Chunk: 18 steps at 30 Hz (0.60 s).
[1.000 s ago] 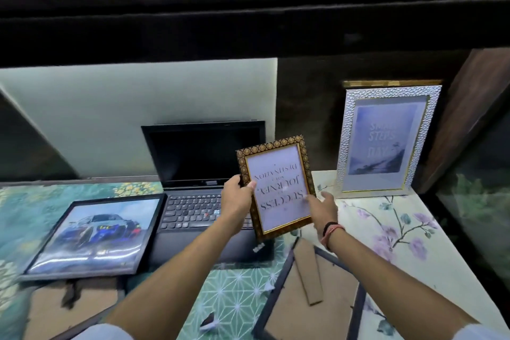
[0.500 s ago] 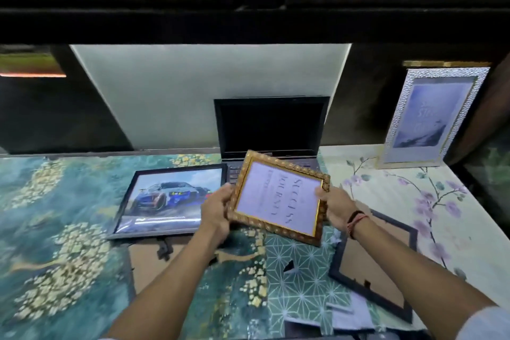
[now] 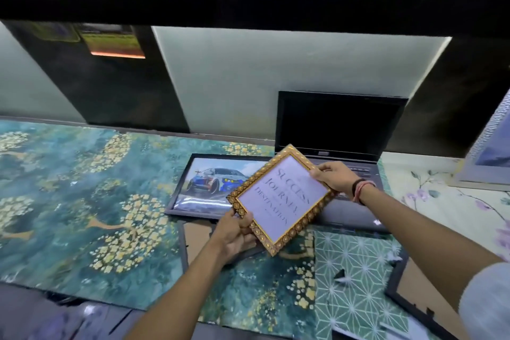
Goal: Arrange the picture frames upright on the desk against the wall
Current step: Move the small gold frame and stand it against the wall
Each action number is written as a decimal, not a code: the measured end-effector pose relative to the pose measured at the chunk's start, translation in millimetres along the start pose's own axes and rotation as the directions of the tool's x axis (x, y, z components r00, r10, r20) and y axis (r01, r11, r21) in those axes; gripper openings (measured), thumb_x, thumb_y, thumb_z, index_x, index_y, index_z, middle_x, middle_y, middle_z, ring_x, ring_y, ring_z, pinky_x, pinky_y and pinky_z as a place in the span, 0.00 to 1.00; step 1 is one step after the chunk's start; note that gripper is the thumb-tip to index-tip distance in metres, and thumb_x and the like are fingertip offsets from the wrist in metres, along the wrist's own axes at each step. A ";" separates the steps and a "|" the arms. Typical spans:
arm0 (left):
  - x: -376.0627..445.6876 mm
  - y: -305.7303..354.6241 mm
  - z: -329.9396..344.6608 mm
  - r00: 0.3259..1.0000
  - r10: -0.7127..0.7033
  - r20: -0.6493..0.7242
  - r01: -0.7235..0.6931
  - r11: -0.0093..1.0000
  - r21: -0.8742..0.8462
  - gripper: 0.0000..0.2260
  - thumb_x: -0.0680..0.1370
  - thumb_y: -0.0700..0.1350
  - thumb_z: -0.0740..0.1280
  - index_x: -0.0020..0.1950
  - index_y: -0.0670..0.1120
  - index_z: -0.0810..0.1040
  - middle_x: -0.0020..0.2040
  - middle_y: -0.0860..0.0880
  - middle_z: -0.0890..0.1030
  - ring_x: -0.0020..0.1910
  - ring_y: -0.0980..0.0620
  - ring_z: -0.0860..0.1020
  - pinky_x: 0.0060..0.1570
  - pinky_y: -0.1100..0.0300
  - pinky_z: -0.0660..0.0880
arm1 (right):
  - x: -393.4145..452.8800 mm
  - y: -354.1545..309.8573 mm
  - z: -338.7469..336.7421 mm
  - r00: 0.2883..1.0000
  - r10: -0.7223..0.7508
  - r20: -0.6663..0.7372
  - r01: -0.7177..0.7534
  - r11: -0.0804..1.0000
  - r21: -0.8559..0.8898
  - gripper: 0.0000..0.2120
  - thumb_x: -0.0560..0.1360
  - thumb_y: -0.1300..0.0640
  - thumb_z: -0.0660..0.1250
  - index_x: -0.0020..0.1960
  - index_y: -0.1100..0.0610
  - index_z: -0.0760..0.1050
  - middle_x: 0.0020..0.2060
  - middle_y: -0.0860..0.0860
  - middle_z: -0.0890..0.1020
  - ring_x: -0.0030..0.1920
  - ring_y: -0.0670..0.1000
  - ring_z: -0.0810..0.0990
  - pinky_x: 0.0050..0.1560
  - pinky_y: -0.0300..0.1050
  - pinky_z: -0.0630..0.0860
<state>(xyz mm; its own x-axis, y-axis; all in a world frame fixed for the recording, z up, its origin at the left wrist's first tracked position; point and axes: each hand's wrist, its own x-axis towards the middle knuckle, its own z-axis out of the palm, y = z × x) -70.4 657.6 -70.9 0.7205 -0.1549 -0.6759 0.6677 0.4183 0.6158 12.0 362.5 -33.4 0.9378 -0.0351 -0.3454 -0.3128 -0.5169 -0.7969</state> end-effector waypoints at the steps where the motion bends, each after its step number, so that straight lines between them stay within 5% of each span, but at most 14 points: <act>1: -1.3 5.2 -8.0 1.000 0.017 -0.014 -0.018 0.998 -0.060 0.12 0.82 0.30 0.62 0.61 0.42 0.76 0.49 0.42 0.87 0.45 0.42 0.85 0.46 0.38 0.81 | -0.1 -13.1 7.1 0.999 0.029 0.029 -0.030 0.999 0.019 0.15 0.77 0.50 0.69 0.46 0.64 0.79 0.33 0.59 0.76 0.30 0.50 0.74 0.30 0.42 0.73; 3: -1.7 18.4 -28.3 0.998 0.057 -0.037 -0.062 0.986 -0.153 0.12 0.82 0.30 0.61 0.59 0.44 0.76 0.54 0.42 0.85 0.49 0.42 0.83 0.44 0.38 0.80 | 7.8 -33.7 25.8 0.992 0.069 0.104 -0.081 0.990 0.116 0.05 0.79 0.60 0.67 0.51 0.61 0.78 0.35 0.56 0.79 0.27 0.47 0.78 0.27 0.42 0.78; 6: 5.1 34.3 -58.3 0.994 0.087 -0.068 -0.102 0.959 -0.265 0.15 0.82 0.30 0.61 0.66 0.43 0.74 0.61 0.40 0.82 0.50 0.42 0.84 0.41 0.39 0.84 | 19.4 -67.0 58.9 0.992 0.056 0.117 -0.096 0.925 0.369 0.06 0.79 0.66 0.66 0.55 0.62 0.74 0.38 0.59 0.79 0.28 0.49 0.81 0.28 0.44 0.82; 10: 20.9 64.3 -101.0 0.993 0.095 -0.073 -0.115 0.934 -0.339 0.18 0.82 0.31 0.61 0.71 0.43 0.71 0.54 0.43 0.86 0.51 0.43 0.84 0.38 0.43 0.84 | 49.0 -126.6 110.7 1.000 -0.019 -0.018 0.025 0.911 0.412 0.07 0.77 0.70 0.66 0.47 0.60 0.73 0.38 0.58 0.76 0.28 0.49 0.78 0.25 0.42 0.81; 12: 30.4 85.3 -118.3 0.991 0.079 -0.107 -0.108 0.948 -0.298 0.18 0.82 0.30 0.61 0.72 0.41 0.70 0.50 0.44 0.86 0.50 0.45 0.81 0.45 0.44 0.81 | 64.3 -154.2 128.6 0.996 -0.067 -0.060 0.085 0.925 0.370 0.07 0.78 0.70 0.66 0.51 0.60 0.73 0.36 0.55 0.75 0.25 0.46 0.77 0.23 0.41 0.79; 14: 46.5 111.5 -136.9 0.989 0.041 -0.140 -0.078 0.959 -0.273 0.16 0.82 0.29 0.62 0.70 0.35 0.70 0.60 0.40 0.81 0.53 0.44 0.79 0.60 0.42 0.76 | 83.3 -182.7 143.8 0.986 -0.143 -0.090 0.164 0.939 0.302 0.09 0.78 0.70 0.65 0.54 0.60 0.73 0.35 0.55 0.76 0.23 0.45 0.76 0.22 0.41 0.78; 18: 83.0 177.0 -168.1 0.971 -0.033 -0.237 -0.034 0.961 -0.273 0.12 0.84 0.29 0.57 0.67 0.29 0.71 0.77 0.35 0.65 0.77 0.36 0.65 0.76 0.44 0.62 | 122.5 -239.3 171.1 0.951 -0.273 -0.145 0.296 0.941 0.166 0.11 0.76 0.68 0.67 0.50 0.53 0.74 0.38 0.60 0.77 0.28 0.55 0.76 0.22 0.42 0.78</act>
<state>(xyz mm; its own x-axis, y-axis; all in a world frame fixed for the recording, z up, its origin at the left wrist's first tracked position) 76.1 869.3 -86.1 0.6331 0.0482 -0.7726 0.5662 0.6518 0.5046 175.9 628.2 30.2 0.9991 -0.0161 -0.0389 -0.0421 -0.3544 -0.9342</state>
